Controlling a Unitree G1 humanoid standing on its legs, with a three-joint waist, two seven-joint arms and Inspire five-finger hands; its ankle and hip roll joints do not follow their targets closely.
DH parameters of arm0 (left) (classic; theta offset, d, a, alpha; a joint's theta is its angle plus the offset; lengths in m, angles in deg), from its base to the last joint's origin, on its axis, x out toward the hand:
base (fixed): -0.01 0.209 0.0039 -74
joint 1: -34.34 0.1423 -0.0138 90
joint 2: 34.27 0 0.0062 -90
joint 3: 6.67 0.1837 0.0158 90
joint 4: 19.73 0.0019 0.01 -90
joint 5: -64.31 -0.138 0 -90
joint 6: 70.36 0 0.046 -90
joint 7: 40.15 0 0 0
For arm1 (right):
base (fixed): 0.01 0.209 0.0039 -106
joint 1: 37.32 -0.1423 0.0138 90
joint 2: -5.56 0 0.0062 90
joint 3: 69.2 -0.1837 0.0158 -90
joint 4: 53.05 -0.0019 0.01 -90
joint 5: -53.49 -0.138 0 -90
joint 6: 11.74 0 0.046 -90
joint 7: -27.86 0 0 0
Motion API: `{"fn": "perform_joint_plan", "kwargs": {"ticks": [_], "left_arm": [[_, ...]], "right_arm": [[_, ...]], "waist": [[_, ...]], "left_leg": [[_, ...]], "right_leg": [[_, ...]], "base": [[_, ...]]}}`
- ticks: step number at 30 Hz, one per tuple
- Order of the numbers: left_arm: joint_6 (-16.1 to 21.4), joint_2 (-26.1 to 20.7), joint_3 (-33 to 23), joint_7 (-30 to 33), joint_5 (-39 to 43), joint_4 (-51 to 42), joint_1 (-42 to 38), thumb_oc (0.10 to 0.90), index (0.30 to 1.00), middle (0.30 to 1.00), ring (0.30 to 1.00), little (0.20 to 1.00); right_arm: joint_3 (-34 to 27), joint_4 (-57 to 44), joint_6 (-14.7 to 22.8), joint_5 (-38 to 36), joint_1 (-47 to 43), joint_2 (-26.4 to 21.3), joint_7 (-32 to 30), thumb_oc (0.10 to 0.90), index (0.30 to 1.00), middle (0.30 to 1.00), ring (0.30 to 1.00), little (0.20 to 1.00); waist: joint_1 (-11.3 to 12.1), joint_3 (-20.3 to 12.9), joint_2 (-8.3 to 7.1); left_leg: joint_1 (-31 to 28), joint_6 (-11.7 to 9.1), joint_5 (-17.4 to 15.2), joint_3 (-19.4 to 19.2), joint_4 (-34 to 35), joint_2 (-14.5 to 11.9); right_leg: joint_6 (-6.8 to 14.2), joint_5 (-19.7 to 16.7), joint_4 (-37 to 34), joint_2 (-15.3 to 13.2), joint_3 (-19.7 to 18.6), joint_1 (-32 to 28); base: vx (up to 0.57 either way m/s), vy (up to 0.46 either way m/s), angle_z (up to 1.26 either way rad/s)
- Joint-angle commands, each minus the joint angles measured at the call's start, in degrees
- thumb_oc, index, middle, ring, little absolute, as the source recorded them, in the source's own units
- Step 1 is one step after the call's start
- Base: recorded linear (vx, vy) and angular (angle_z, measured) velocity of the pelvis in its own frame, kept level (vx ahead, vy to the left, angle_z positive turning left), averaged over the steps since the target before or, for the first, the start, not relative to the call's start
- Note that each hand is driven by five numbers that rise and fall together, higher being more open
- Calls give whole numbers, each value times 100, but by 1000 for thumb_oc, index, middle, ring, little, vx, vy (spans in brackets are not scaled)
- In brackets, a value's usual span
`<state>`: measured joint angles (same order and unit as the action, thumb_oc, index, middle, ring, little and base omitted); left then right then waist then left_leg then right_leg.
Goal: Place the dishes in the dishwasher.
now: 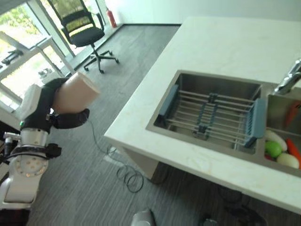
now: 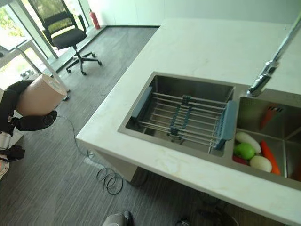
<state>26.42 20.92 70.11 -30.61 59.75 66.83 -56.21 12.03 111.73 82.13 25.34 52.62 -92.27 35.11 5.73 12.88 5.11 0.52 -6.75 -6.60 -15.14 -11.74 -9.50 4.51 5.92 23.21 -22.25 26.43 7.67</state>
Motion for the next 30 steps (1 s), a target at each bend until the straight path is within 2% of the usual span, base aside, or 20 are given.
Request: {"fn": "perform_joint_plan", "kwargs": {"ticks": [1, 6, 7, 8, 9, 11, 13, 14, 15, 17, 19, 21, 23, 24, 25, 26, 27, 28, 29, 30], "left_arm": [[254, -487, -874, 333, 314, -385, -592, 400, 300, 300, 300, 300], [243, -735, -1009, 206, 339, -446, -413, 400, 300, 300, 300, 300], [270, -802, -1019, 148, 368, -424, -418, 400, 300, 300, 300, 300], [329, -940, -984, -21, 474, -418, -476, 400, 300, 300, 300, 300], [337, -1006, -926, -61, 517, -410, -522, 400, 300, 300, 300, 300], [538, -1082, -715, -263, 656, -321, -798, 400, 300, 300, 300, 300], [574, -1088, -566, -302, 679, -301, -970, 400, 300, 300, 300, 300], [544, -1113, -372, -248, 700, -349, -1179, 400, 300, 300, 300, 300], [531, -1108, -281, -232, 724, -383, -1282, 400, 300, 300, 300, 300], [613, -1025, -65, -257, 708, -433, -1453, 400, 300, 300, 300, 300], [675, -1011, 128, -320, 663, -439, -1579, 400, 300, 300, 300, 300], [652, -1033, 106, -362, 577, -441, -1576, 400, 300, 300, 300, 300], [491, -1009, 141, -381, 441, -523, -1674, 400, 300, 300, 300, 300], [396, -977, 261, -354, 460, -583, -1829, 400, 300, 300, 300, 300], [288, -984, 321, -386, 594, -688, -1975, 400, 300, 300, 300, 300], [230, -981, 309, -480, 768, -707, -2092, 400, 300, 300, 300, 300], [222, -973, 291, -565, 883, -696, -2134, 400, 300, 300, 300, 300], [236, -1027, 244, -596, 980, -649, -2101, 400, 300, 300, 300, 300], [251, -1041, 219, -600, 1023, -639, -2070, 400, 300, 300, 300, 300], [267, -1018, 198, -629, 1047, -644, -2050, 400, 300, 300, 300, 300]], "right_arm": [[173, -41, 118, 98, -165, 91, -1, 800, 900, 900, 900, 900], [439, -233, 123, 236, -360, 360, 18, 800, 900, 900, 900, 900], [535, -297, 162, 307, -404, 426, 33, 800, 900, 900, 900, 900], [774, -504, 159, 294, -488, 571, -63, 800, 900, 900, 900, 900], [813, -566, 149, 267, -495, 636, -148, 800, 900, 900, 900, 900], [812, -627, 130, 25, -423, 637, -228, 800, 900, 900, 900, 900], [787, -656, 213, 5, -353, 631, -188, 800, 900, 900, 900, 900], [820, -823, 350, 135, -208, 595, -45, 800, 900, 900, 900, 900], [838, -872, 410, 154, -158, 543, -2, 800, 900, 900, 900, 900], [802, -869, 341, -97, -90, 429, 44, 800, 900, 900, 900, 900], [770, -733, 240, -176, -70, 397, 93, 800, 900, 900, 900, 900], [808, -639, 74, -231, -113, 369, 96, 800, 900, 900, 900, 900], [814, -520, -163, -345, -115, 348, 80, 800, 900, 900, 900, 900], [816, -428, -227, -392, -136, 310, 24, 800, 900, 900, 900, 900], [788, -378, -191, -413, -149, 277, -78, 800, 900, 900, 900, 900], [698, -243, -116, -597, -165, 237, -124, 800, 900, 900, 900, 900], [567, -111, -113, -604, -192, 206, -70, 800, 900, 900, 900, 900], [484, -73, -148, -352, -219, 185, -89, 800, 900, 900, 900, 900], [481, -58, -170, -245, -213, 171, -102, 800, 900, 900, 900, 900], [468, -35, -213, -197, -193, 144, -104, 800, 900, 900, 900, 900]], "waist": [[17, -224, 55], [264, -273, -56], [306, -283, -65], [332, -304, -59], [294, -313, -24], [69, -262, 55], [-60, -212, 74], [-281, -129, 59], [-395, -94, 18], [-609, -19, -89], [-776, 10, -140], [-712, -21, -151], [-709, -63, -199], [-683, -36, -254], [-638, 106, -313], [-590, 224, -308], [-573, 240, -284], [-549, 224, -247], [-524, 236, -229], [-502, 276, -170]], "left_leg": [[278, 59, -323, 375, -544, 92], [70, 403, -681, 462, -544, 536], [57, 471, -737, 467, -544, 606], [67, 671, -845, 496, -544, 754], [73, 742, -858, 555, -544, 771], [99, 957, -911, 1051, -544, 903], [90, 1048, -946, 1304, -544, 1012], [97, 1177, -1000, 1689, -544, 1274], [137, 1201, -975, 1799, -544, 1416], [85, 1224, -1056, 1963, -544, 1674], [-53, 1254, -1184, 2082, -544, 1810], [-76, 1225, -1158, 1994, -544, 1767], [-243, 1199, -1126, 1863, -544, 1722], [-474, 981, -688, 1588, -544, 1670], [-188, 684, -113, 1340, -1209, 1643], [404, 498, 27, 1187, -1886, 1482], [534, 484, 35, 1107, -1616, 1257], [470, 469, 115, 1108, -901, 1094], [484, 408, 274, 1149, -545, 1028], [760, 301, 325, 1207, -544, 872]], "right_leg": [[434, 539, -602, 319, -528, -565], [847, 94, -602, -193, -608, -557], [866, 26, -602, -274, -602, -572], [815, -63, -602, -357, -674, -657], [766, -88, -602, -311, -769, -718], [640, 62, -602, 362, -1323, -891], [595, 54, -602, 699, -1519, -939], [493, -43, -602, 1289, -1871, -743], [396, 23, -602, 1545, -2072, -514], [328, 143, -602, 1875, -2409, -87], [404, -118, -602, 2035, -2591, 375], [320, -8, -602, 2042, -2417, 243], [237, 146, -602, 2019, -2428, 117], [156, 279, -602, 1900, -2411, -107], [62, 370, -602, 1820, -2478, -330], [-15, 408, -602, 1785, -2476, -436], [-20, 468, -602, 1752, -2455, -495], [16, 555, -602, 1717, -2425, -551], [31, 623, -602, 1715, -2447, -610], [35, 715, -602, 1749, -2449, -701]], "base": [[-220, 410, 46], [-110, 322, 27], [-147, 440, 23], [-133, 470, 45], [-71, 455, 55], [63, 233, 61], [77, 182, 188], [85, 189, 216], [114, 149, 166], [157, 12, 228], [265, -30, 187], [271, -57, 100], [319, -32, 55], [328, -6, 25], [293, 47, 74], [232, 171, 107], [247, 382, 121], [271, 434, 77], [251, 434, 17], [193, 295, -13]]}}
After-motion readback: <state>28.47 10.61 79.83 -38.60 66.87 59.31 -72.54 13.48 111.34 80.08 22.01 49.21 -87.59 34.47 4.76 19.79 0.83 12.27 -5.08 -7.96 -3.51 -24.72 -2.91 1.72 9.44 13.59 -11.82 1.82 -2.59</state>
